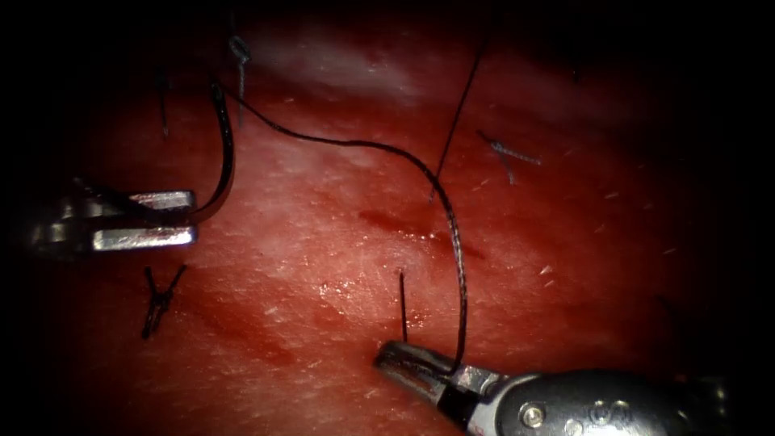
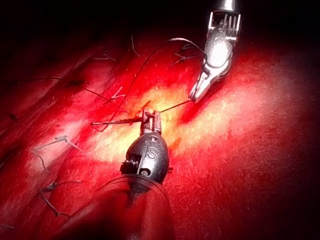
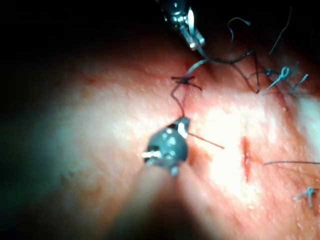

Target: Wound Closure

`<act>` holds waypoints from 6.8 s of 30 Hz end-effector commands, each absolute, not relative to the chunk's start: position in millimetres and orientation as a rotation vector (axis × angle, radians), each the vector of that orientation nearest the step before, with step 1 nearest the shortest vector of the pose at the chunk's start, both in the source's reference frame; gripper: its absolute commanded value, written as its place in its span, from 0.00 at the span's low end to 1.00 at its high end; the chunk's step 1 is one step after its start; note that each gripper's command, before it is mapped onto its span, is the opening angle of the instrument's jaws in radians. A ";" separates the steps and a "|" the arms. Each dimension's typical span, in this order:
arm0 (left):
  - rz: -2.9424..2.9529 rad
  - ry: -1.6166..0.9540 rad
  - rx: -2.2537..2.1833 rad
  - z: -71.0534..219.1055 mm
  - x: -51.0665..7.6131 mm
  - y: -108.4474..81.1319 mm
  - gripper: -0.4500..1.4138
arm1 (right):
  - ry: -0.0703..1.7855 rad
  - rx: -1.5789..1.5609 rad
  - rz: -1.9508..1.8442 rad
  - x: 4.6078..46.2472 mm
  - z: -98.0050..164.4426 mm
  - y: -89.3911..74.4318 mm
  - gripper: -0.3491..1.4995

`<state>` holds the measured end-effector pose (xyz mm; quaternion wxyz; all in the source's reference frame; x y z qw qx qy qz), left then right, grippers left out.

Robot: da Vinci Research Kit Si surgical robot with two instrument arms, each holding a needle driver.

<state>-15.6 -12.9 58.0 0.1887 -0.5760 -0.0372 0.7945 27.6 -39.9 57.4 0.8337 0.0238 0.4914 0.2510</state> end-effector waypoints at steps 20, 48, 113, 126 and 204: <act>2.268 -0.116 -1.628 62.5 -14.9 -12.7 0.00 | 1.067 0.109 0.497 34.3 50.8 -44.3 0.84; 2.248 -0.136 -1.628 63.3 -13.4 -12.3 0.00 | 1.133 -0.007 0.342 23.5 61.4 -35.8 0.92; 2.366 -0.120 -1.033 59.3 -8.3 -12.7 0.97 | 1.094 -0.032 0.069 28.9 58.0 -42.7 0.00; 2.525 0.149 -1.184 51.0 -16.1 -12.6 0.83 | 1.096 -0.031 0.068 28.7 58.2 -42.5 0.00; 2.309 -0.148 -1.047 61.6 -16.4 -15.8 0.61 | 1.092 -0.033 0.071 30.0 52.9 -42.6 0.09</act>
